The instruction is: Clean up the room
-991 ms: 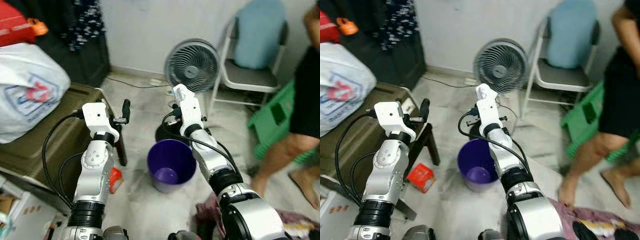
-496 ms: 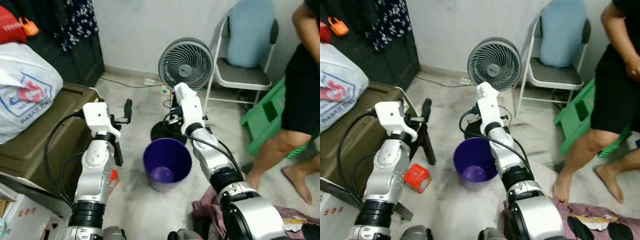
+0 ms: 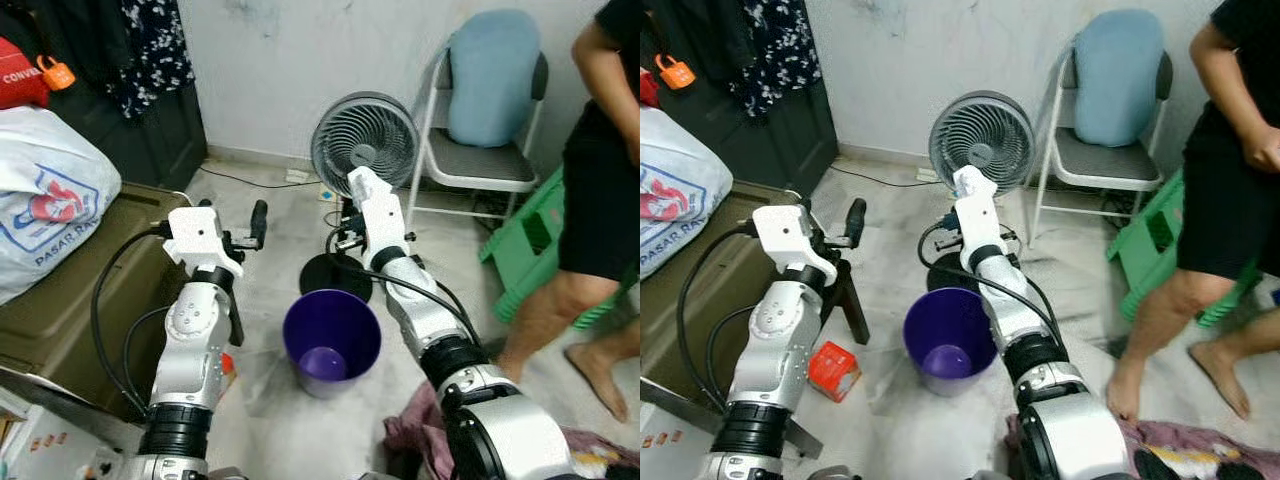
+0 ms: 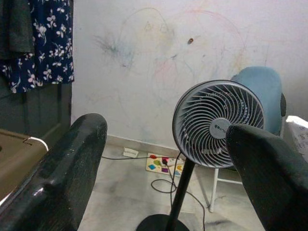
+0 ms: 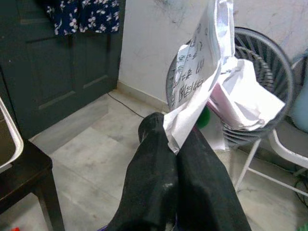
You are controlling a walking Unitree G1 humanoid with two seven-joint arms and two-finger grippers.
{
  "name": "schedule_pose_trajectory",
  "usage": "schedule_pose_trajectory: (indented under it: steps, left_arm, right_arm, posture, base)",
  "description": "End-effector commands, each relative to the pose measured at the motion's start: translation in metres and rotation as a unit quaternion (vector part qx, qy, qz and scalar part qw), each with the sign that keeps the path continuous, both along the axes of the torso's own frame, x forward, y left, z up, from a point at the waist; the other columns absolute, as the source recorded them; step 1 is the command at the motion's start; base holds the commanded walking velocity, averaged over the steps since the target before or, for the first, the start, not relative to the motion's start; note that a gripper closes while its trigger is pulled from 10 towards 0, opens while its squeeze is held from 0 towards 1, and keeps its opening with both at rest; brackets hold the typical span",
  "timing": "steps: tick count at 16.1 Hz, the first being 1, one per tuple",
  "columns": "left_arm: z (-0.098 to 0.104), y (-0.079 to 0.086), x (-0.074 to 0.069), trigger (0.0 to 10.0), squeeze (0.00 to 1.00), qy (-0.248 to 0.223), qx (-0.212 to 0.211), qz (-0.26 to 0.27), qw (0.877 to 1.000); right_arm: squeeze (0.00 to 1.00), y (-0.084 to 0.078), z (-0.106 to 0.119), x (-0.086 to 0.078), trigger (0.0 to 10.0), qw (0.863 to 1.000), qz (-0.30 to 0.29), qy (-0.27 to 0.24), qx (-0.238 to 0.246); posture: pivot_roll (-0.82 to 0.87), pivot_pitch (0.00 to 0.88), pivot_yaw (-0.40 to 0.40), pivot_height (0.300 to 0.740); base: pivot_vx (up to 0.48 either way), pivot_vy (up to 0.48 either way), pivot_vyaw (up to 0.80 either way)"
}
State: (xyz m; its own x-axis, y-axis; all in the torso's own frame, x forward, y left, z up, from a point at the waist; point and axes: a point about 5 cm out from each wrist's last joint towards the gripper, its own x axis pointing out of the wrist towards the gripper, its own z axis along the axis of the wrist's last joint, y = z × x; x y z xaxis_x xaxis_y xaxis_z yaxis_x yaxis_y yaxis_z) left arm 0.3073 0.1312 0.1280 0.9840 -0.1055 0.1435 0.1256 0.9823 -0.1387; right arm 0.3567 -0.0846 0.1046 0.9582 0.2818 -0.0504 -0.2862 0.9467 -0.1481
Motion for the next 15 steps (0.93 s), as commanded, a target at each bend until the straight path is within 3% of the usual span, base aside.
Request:
schedule_pose_trajectory:
  steps: [1,8,13,15]
  left_arm:
    - [0.0046,0.0007,0.0013,10.0,0.00,-0.009,0.004,0.000,1.000]
    - [0.0041,0.0005,0.0014,10.0,0.00,-0.007,0.008,-0.002,1.000]
    - [0.0041,0.0006,0.0015,10.0,0.00,-0.008,0.007,-0.002,1.000]
    - [0.0027,0.0012,0.0024,10.0,0.00,-0.001,0.007,0.001,1.000]
  right_arm:
    - [0.00,0.0006,0.0037,0.0022,10.0,1.000,-0.003,-0.004,0.004]
    - [0.00,0.0012,0.0040,0.0022,10.0,1.000,-0.004,-0.005,0.005]
    - [0.00,0.0016,0.0043,0.0023,10.0,1.000,-0.003,-0.005,0.004]
    - [0.00,0.0013,0.0040,0.0025,10.0,1.000,-0.003,-0.005,0.003]
  posture:
    - [0.04,0.000,-0.049,0.740]
    - [0.04,0.000,-0.047,0.740]
    - [0.04,0.000,-0.047,0.740]
    - [0.04,0.000,-0.049,0.740]
  base:
    - [0.296,0.277,0.00]
    - [0.303,0.268,0.00]
    - [0.311,0.097,0.00]
    - [0.000,0.000,0.00]
